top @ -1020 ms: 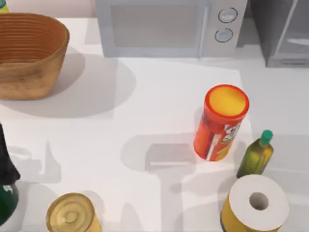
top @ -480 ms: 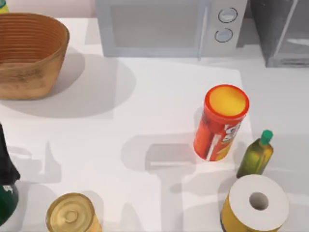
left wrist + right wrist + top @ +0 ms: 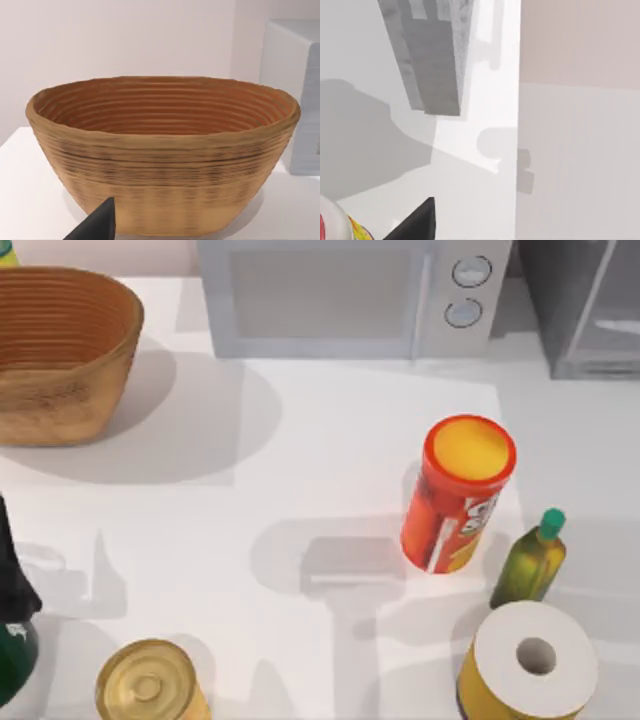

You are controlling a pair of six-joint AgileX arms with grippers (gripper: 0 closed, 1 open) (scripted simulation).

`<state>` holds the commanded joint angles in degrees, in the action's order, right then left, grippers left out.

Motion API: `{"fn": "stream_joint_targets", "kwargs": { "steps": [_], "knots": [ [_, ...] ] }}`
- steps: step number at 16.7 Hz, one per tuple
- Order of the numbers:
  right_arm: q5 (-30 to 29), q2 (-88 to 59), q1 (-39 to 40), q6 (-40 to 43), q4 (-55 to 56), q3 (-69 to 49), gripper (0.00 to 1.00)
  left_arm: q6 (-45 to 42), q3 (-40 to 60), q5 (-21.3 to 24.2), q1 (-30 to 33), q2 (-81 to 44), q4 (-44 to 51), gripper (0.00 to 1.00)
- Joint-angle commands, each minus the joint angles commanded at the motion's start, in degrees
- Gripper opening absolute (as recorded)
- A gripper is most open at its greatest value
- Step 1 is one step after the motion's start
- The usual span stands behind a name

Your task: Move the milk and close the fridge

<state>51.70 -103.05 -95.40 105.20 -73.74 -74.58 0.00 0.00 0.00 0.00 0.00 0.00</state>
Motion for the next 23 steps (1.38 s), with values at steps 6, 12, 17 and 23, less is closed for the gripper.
{"fn": "stream_joint_targets", "kwargs": {
  "steps": [6, 12, 17, 23],
  "knots": [
    [-2.3, 0.0, 11.7, -23.5, 19.0, 0.1, 1.0, 0.0, 0.0, 0.0, 0.0, 0.0, 0.0, 1.0],
    [-4.8, -1.0, 22.4, -44.2, 33.8, 1.1, 1.0, 0.0, 0.0, 0.0, 0.0, 0.0, 0.0, 1.0],
    [-8.0, -0.6, 35.6, -64.1, 51.8, 0.5, 1.0, 0.0, 0.0, 0.0, 0.0, 0.0, 0.0, 1.0],
    [-10.3, -1.3, 42.4, -70.9, 58.6, 1.0, 1.0, 0.0, 0.0, 0.0, 0.0, 0.0, 0.0, 1.0]
  ]
}}
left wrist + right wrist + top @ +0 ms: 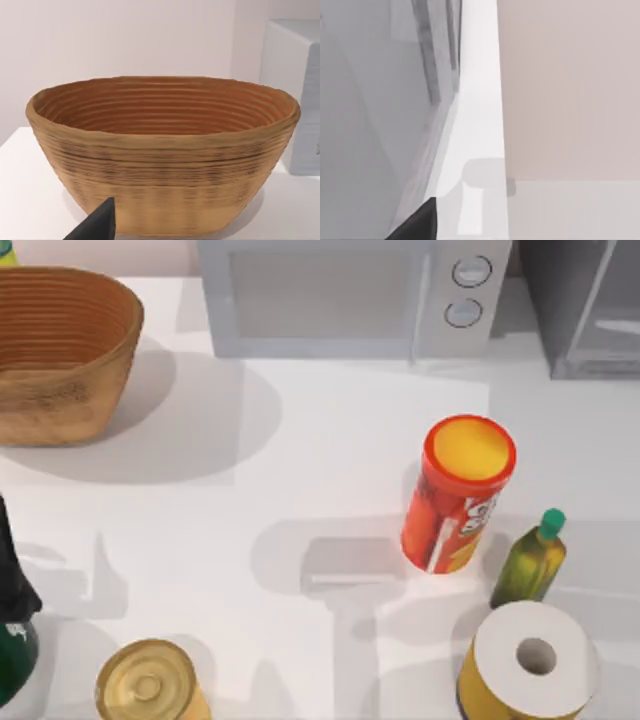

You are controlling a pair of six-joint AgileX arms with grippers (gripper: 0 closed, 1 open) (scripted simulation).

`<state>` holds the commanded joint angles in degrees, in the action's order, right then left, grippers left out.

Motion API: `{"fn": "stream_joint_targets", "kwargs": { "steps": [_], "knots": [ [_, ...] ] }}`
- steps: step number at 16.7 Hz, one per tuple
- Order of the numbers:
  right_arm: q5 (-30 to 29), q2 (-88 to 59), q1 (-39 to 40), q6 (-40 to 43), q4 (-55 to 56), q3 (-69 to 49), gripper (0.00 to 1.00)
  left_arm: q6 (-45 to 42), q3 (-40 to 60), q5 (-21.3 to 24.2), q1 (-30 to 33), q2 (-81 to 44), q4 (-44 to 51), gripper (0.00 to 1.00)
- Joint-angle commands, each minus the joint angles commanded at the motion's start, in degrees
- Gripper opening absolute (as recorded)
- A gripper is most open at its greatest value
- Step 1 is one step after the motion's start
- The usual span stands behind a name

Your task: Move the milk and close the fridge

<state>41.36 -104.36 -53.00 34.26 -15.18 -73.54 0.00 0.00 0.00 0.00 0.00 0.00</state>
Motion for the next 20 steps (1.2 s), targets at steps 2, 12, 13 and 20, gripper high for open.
{"fn": "stream_joint_targets", "kwargs": {
  "steps": [2, 12, 13, 20],
  "knots": [
    [0.0, 0.0, 0.0, 0.0, 0.0, 0.0, 1.0, 0.0, 0.0, 0.0, 0.0, 0.0, 0.0, 1.0],
    [-13.9, 3.9, 17.2, -11.4, 5.9, 5.5, 1.0, 0.0, 0.0, 0.0, 0.0, 0.0, 0.0, 1.0],
    [-16.3, 4.6, 19.5, -13.2, 6.9, 6.0, 1.0, 0.0, 0.0, 0.0, 0.0, 0.0, 0.0, 1.0],
    [-29.7, 8.5, 37.0, -24.9, 12.8, 10.5, 1.0, 0.0, 0.0, 0.0, 0.0, 0.0, 0.0, 1.0]
  ]
}}
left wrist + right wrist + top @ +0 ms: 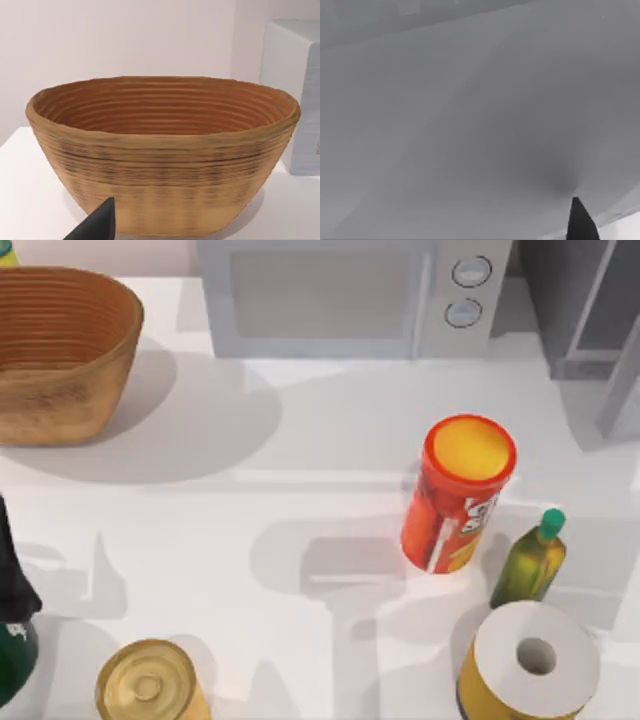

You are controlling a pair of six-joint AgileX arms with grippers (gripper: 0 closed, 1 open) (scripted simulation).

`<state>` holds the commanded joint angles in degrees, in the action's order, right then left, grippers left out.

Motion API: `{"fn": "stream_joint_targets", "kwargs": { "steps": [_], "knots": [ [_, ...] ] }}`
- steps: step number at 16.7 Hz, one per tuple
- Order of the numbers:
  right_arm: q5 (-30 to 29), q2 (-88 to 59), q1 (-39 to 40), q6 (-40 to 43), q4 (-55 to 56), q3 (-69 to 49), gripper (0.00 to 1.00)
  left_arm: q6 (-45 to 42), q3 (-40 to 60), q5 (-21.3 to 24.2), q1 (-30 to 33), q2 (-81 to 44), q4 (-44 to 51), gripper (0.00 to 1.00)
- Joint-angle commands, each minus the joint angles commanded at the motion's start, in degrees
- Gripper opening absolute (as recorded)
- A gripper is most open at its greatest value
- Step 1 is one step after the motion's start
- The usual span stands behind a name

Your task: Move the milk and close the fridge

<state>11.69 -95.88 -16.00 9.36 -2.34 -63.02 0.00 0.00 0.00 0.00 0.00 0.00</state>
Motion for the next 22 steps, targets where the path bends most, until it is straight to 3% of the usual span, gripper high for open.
{"fn": "stream_joint_targets", "kwargs": {
  "steps": [3, 6, 13, 22],
  "knots": [
    [-7.8, 2.0, 9.8, -5.9, 3.0, 2.4, 1.0, 0.0, 0.0, 0.0, 0.0, 0.0, 0.0, 1.0],
    [-12.0, 3.1, 14.6, -9.5, 4.9, 5.2, 1.0, 0.0, 0.0, 0.0, 0.0, 0.0, 0.0, 1.0],
    [-12.5, 2.1, 14.2, -9.6, 4.6, 5.0, 1.0, 0.0, 0.0, 0.0, 0.0, 0.0, 0.0, 1.0],
    [-12.7, -9.7, 14.2, -9.6, 1.7, -8.9, 1.0, 0.0, 0.0, 0.0, 0.0, 0.0, 0.0, 1.0]
  ]
}}
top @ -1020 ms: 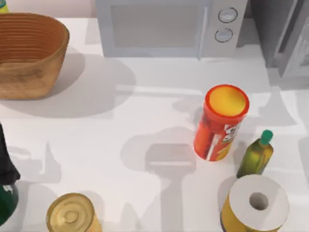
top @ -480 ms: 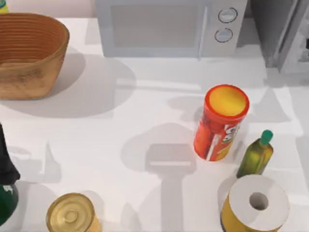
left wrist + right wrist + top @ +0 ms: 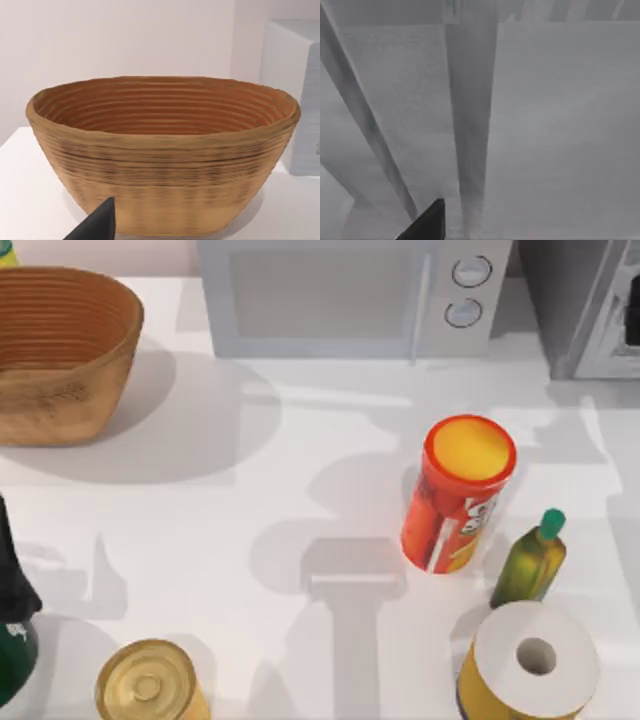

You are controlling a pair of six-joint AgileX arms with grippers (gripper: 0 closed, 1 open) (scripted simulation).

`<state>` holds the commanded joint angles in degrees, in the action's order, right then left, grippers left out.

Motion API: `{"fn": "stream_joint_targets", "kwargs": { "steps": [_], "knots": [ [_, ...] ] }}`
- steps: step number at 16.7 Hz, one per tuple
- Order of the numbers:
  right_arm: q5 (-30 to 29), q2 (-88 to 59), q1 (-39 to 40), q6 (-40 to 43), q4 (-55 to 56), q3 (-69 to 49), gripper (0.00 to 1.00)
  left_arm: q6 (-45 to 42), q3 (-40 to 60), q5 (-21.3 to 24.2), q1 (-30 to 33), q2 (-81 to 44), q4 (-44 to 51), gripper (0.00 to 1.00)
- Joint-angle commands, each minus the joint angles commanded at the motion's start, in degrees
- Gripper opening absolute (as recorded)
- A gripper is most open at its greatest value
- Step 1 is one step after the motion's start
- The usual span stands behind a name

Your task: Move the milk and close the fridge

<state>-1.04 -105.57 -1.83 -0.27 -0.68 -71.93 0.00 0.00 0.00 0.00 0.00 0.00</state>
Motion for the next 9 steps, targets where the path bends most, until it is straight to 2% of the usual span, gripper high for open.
{"fn": "stream_joint_targets", "kwargs": {
  "steps": [6, 9],
  "knots": [
    [0.0, -7.1, 0.0, -0.1, -1.8, -10.0, 1.0, 0.0, 0.0, 0.0, 0.0, 0.0, 0.0, 1.0],
    [-0.1, -8.2, 0.1, -0.1, -2.1, -11.2, 1.0, 0.0, 0.0, 0.0, 0.0, 0.0, 0.0, 1.0]
  ]
}}
